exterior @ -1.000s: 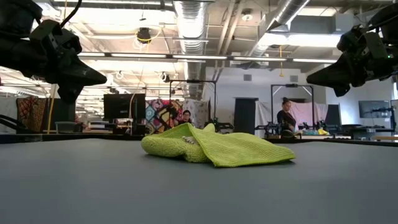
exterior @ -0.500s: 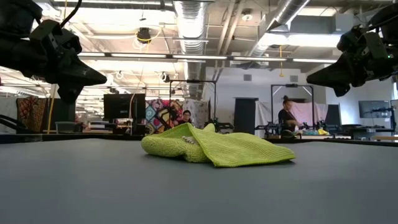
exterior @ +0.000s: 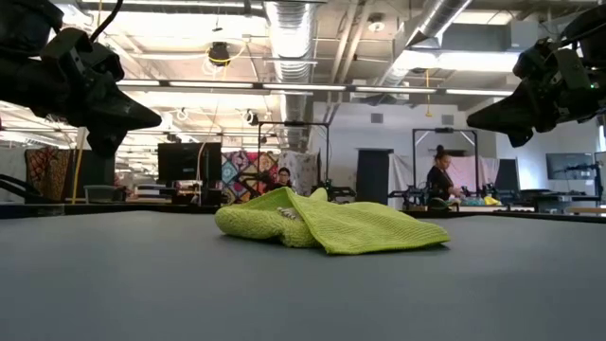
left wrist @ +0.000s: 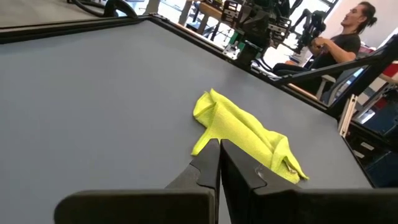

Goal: Roll towel
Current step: Roll the green microfiber towel

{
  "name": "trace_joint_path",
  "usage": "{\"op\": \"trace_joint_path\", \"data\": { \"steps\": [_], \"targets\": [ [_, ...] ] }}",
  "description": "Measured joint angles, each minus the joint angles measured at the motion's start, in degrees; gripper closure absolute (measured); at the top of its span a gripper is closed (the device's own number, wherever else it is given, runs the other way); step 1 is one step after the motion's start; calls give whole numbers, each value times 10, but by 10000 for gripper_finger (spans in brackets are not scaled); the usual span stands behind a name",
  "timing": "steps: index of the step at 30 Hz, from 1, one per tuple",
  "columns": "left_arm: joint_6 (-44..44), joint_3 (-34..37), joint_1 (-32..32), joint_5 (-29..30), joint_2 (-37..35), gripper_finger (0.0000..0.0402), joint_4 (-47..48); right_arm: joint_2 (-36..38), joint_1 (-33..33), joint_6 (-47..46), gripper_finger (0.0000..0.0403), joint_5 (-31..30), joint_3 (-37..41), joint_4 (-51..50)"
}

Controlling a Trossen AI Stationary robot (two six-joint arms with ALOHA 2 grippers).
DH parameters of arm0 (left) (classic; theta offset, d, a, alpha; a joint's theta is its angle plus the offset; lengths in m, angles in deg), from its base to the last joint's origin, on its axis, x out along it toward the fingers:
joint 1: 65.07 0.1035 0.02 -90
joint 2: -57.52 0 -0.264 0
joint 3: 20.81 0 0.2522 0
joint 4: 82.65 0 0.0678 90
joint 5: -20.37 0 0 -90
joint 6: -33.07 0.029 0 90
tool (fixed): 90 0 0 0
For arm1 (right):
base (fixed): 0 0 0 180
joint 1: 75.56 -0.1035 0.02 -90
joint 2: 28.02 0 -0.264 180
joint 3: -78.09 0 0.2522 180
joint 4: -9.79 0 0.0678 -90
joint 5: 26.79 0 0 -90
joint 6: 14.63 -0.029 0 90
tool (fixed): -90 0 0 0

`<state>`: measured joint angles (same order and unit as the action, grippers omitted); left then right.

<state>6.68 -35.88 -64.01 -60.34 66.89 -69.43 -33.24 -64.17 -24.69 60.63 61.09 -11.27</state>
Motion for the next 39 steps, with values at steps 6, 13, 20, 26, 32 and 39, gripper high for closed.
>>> {"op": "trace_joint_path", "data": {
  "steps": [6, 13, 20, 26, 32, 39],
  "targets": [
    [-107, 0, 0, 5, 1, 401, -1, 0, 0, 0, 337, 0, 0, 0],
    [-319, 0, -6, -5, 10, 401, -5, 0, 0, -3, 337, -3, 4, 35],
    [-212, 0, -28, 69, 82, 401, -196, -18, 11, -90, 337, -58, 3, 205],
    [-107, 0, -24, 72, 211, 401, -293, -67, 8, -317, 337, -83, 2, 268],
    [-48, -8, -24, -52, 355, 401, -363, -165, -21, -447, 337, -94, 2, 353],
    [43, -100, -31, -101, 513, 402, -361, -299, -67, -360, 337, -28, -5, 487]
  ]
}}
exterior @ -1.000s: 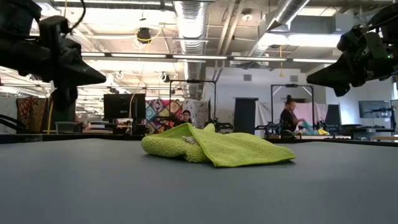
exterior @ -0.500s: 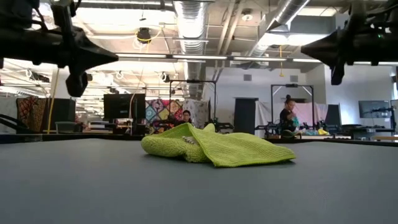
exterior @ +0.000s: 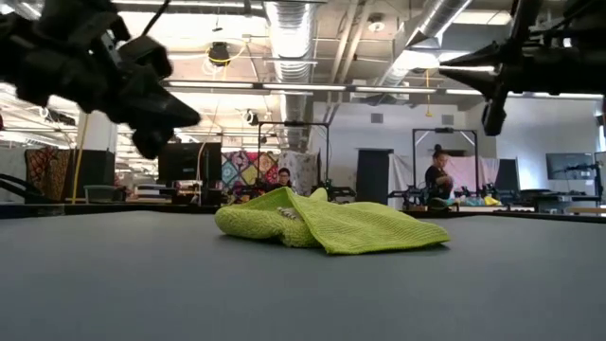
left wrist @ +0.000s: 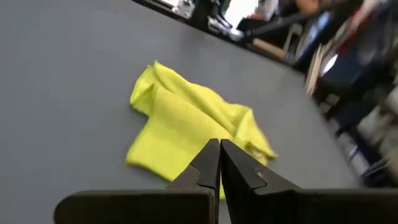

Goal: Roll towel
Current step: Roll the green microfiber towel

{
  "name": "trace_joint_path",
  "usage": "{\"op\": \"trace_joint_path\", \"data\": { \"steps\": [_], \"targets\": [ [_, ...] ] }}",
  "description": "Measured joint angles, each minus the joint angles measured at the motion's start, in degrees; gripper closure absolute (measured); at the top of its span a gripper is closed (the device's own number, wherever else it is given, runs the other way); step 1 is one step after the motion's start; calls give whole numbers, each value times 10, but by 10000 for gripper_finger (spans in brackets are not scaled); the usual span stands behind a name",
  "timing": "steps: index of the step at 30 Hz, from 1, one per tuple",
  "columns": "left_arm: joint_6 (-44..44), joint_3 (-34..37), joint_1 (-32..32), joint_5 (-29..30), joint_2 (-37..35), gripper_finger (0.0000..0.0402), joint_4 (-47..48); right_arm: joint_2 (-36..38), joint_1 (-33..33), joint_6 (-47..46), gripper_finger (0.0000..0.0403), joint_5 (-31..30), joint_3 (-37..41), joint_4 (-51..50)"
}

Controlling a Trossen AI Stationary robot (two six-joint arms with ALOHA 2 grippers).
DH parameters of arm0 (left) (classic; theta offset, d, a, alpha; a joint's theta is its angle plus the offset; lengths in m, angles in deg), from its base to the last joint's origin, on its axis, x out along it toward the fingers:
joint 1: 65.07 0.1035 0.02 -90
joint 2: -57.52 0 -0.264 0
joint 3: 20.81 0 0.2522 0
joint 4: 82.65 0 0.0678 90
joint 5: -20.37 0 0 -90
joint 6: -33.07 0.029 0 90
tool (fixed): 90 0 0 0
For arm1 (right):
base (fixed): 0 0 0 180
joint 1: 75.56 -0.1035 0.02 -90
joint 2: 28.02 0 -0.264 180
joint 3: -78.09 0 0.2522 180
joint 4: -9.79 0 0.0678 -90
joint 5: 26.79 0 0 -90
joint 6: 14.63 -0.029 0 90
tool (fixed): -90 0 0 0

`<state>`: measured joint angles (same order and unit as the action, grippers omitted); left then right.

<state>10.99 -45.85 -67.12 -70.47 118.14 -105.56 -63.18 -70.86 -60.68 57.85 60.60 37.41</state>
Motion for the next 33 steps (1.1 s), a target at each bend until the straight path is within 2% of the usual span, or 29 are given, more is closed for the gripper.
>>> {"op": "trace_joint_path", "data": {
  "steps": [3, 5, 8, 11, 13, 15, 19, 21, 26, 30, 33],
  "targets": [
    [71, -56, -5, 1, 70, 399, 10, -59, -31, 35, 337, 44, -34, -13],
    [98, -93, -5, 4, 112, 393, 44, -95, -56, 110, 337, 60, -65, -58],
    [105, -141, -5, 29, 163, 375, 105, -144, -80, 179, 337, 45, -130, -218],
    [94, -188, -4, 27, 198, 351, 140, -208, -77, 234, 334, 24, -203, -388],
    [92, -214, -5, 22, 215, 333, 163, -248, -64, 265, 327, 20, -248, -461],
    [92, -236, -6, 21, 225, 315, 182, -284, -45, 281, 313, 20, -285, -494],
    [97, -265, -6, 26, 229, 283, 220, -355, -2, 284, 273, 23, -323, -512],
    [93, -269, -6, 32, 229, 272, 229, -388, 23, 265, 252, 43, -332, -510],
    [89, -269, -6, 32, 226, 260, 239, -467, 51, 236, 212, 82, -333, -495],
    [74, -269, -6, 28, 226, 259, 242, -513, 42, 232, 204, 113, -333, -452],
    [73, -269, -6, 27, 226, 259, 245, -539, 28, 228, 224, 117, -333, -429]
  ]
}}
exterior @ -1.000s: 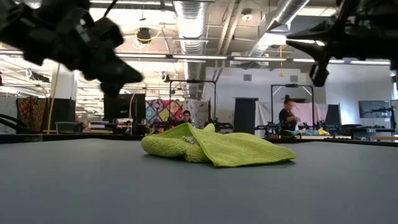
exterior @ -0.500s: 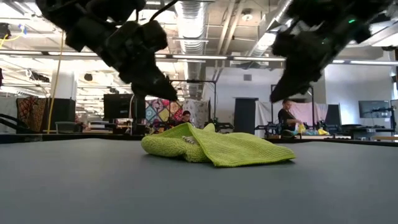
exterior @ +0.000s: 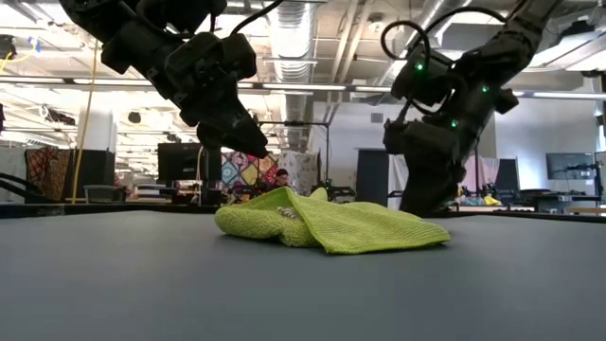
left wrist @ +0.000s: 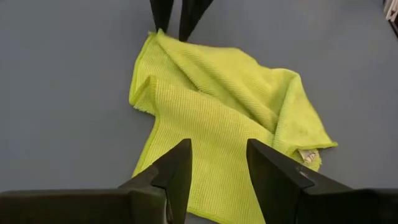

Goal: Roll towel
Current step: Roll the green microfiber towel

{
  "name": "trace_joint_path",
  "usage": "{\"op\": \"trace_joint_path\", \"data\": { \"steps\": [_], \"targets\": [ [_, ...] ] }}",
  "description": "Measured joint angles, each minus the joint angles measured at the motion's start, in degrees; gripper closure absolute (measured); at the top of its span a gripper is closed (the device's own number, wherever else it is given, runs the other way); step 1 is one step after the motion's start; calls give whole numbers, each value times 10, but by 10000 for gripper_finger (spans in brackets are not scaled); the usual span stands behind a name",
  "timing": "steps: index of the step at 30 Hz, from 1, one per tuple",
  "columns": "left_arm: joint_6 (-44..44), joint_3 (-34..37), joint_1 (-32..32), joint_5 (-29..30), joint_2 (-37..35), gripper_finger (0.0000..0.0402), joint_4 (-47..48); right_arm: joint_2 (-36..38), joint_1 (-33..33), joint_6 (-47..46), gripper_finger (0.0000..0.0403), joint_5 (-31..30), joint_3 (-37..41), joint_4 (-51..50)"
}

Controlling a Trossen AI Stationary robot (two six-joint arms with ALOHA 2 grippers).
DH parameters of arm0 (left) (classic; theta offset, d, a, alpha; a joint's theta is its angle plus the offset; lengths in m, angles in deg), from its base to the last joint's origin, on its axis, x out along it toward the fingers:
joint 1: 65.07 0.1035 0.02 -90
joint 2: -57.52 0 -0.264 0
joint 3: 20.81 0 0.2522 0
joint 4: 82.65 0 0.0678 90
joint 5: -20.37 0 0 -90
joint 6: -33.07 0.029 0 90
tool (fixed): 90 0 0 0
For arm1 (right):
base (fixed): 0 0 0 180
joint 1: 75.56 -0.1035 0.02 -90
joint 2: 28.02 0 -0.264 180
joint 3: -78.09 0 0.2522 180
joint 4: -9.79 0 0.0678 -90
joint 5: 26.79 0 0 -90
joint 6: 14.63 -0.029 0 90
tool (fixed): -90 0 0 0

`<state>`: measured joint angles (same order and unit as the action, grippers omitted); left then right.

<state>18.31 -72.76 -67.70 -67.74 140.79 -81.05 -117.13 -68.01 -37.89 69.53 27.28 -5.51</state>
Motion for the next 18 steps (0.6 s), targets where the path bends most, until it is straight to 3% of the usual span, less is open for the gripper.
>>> {"op": "trace_joint_path", "data": {
  "steps": [6, 13, 18],
  "targets": [
    [0, 0, 0, 0, 0, 259, 2, 14, -23, -9, 380, 28, -10, 9],
    [9, 0, 1, 0, -2, 259, -20, 129, -34, 76, 393, 27, -90, -9],
    [21, 0, 1, 5, -2, 259, -41, 174, -32, 137, 378, -34, -151, -160]
  ]
}}
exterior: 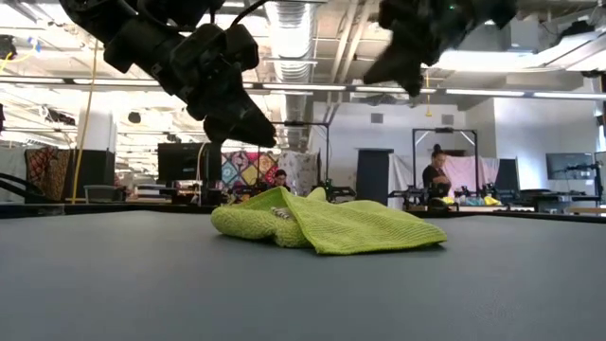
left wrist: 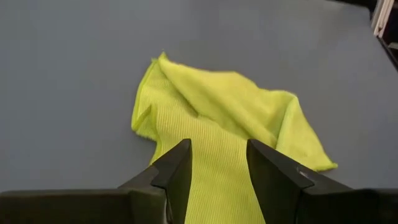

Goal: Roll towel
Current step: Roll the green microfiber towel

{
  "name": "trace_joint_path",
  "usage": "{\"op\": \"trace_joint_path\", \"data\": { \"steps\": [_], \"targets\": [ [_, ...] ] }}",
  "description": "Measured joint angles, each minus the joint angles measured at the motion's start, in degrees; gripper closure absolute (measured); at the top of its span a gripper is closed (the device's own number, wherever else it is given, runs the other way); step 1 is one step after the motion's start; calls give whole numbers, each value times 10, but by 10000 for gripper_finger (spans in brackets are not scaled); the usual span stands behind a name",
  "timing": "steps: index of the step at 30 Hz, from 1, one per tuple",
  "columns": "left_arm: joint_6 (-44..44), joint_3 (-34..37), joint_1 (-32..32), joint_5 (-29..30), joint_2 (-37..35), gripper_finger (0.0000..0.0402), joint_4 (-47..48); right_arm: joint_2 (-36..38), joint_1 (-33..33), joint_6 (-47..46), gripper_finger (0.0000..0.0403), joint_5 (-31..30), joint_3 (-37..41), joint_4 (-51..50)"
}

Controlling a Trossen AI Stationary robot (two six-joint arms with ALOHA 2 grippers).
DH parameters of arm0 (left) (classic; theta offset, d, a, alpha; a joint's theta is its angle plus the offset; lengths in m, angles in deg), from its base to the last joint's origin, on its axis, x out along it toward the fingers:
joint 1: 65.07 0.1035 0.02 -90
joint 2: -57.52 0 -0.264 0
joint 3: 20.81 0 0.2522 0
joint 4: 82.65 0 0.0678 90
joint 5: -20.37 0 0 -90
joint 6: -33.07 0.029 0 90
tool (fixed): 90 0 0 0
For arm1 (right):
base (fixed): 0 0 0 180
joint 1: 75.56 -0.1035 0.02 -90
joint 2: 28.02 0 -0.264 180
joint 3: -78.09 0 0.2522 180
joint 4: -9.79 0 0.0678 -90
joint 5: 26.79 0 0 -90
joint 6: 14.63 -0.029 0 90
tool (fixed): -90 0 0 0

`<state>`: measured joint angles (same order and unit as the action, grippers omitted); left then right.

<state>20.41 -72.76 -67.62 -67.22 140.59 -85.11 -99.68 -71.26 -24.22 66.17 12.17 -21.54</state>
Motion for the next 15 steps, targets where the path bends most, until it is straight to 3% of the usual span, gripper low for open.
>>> {"op": "trace_joint_path", "data": {
  "steps": [5, 10, 15],
  "targets": [
    [0, 0, 0, 11, 0, 259, -3, -57, 12, 54, 289, -17, 2, -86],
    [-3, 0, 0, 13, 0, 259, -4, -144, 19, 85, 204, -18, 1, -84],
    [-21, 0, 0, 13, 0, 259, -1, -211, 19, 84, 185, -2, 2, -73]
  ]
}}
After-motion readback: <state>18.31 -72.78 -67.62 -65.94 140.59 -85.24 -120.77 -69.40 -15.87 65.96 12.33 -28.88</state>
